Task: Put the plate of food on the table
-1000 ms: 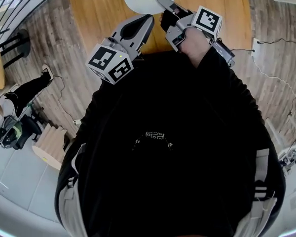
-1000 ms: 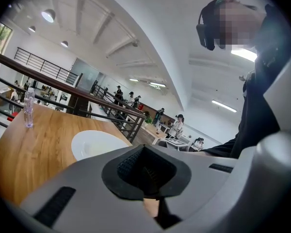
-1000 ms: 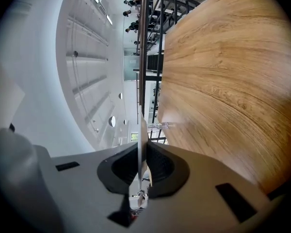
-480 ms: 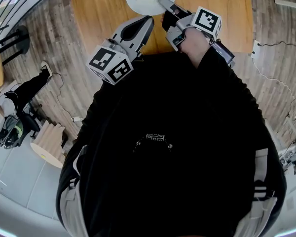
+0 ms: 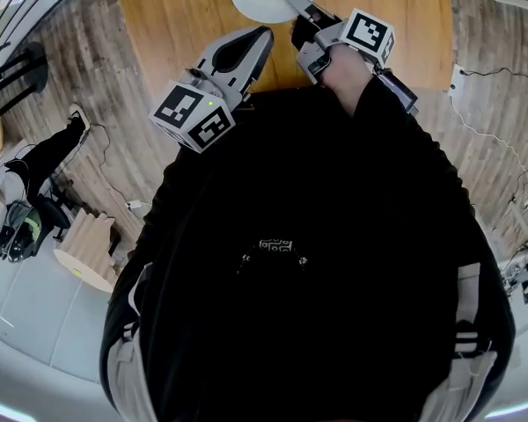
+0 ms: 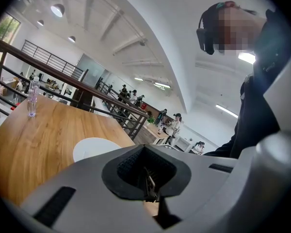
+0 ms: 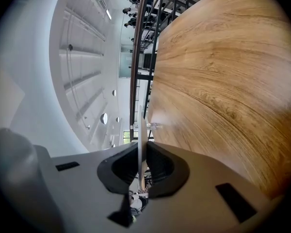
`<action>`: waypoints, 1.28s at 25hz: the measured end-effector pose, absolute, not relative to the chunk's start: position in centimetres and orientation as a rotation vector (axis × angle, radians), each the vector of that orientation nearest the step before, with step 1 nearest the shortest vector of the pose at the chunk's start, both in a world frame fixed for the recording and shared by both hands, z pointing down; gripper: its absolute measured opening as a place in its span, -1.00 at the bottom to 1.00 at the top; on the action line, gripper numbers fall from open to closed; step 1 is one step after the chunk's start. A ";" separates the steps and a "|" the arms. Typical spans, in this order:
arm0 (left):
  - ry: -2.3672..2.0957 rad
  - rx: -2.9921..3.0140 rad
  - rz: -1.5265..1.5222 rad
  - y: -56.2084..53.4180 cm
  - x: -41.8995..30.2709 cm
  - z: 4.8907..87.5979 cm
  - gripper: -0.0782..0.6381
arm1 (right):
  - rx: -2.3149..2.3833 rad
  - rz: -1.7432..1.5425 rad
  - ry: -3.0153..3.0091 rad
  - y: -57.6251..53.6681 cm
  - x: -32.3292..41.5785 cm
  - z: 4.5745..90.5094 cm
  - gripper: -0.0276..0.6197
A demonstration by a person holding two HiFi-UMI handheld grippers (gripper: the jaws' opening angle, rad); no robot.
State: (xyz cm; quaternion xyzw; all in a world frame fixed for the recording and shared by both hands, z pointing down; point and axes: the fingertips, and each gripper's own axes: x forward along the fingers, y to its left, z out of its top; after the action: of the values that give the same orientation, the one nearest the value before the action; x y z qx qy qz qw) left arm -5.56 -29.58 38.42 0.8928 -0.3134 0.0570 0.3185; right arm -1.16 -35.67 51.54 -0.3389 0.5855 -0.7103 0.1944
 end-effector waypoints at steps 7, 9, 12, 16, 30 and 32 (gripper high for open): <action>-0.841 2.323 0.167 -28.5 -6.0 38.3 -0.76 | -0.948 -2.026 1.615 -35.4 -1.1 53.0 -0.81; -0.841 2.321 0.168 -28.0 -6.2 38.2 -0.76 | -0.958 -2.041 1.603 -35.1 -1.0 53.8 -0.81; -0.844 2.319 0.169 -27.3 -6.5 38.2 -0.76 | -0.985 -2.057 1.592 -34.8 -0.7 55.2 -0.81; -0.854 2.299 0.166 -27.0 -6.6 38.6 -0.76 | -1.014 -2.069 1.600 -35.0 -0.3 57.2 -0.81; -0.899 2.265 0.171 -26.1 -6.6 40.1 -0.76 | -0.980 -1.976 1.689 -37.6 0.0 58.1 -0.81; -0.905 2.258 0.167 -26.6 -6.8 40.0 -0.76 | -0.963 -1.952 1.711 -38.9 -0.2 57.5 -0.81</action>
State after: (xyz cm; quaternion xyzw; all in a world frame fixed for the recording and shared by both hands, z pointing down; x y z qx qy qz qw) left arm -6.79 -26.56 40.01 0.8693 -0.3485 0.0641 0.3446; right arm -0.19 -38.87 57.54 -0.3417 0.6073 -0.6928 0.1854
